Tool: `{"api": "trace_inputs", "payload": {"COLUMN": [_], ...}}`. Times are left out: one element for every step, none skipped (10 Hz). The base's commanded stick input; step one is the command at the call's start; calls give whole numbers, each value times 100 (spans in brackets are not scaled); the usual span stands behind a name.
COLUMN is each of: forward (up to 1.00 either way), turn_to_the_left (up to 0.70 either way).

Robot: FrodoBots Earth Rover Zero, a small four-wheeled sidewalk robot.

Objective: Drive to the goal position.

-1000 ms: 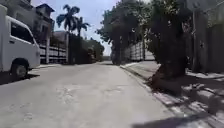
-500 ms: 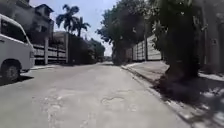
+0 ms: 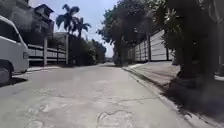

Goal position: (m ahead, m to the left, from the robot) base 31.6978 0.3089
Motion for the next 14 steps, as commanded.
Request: {"api": "trace_inputs", "payload": {"forward": [85,85,85,85,85,85,85,85,85,85,85,85,85,85], "turn_to_the_left": [0,0,0,0,0,0,0,0,0,0,0,0,0,0]}}
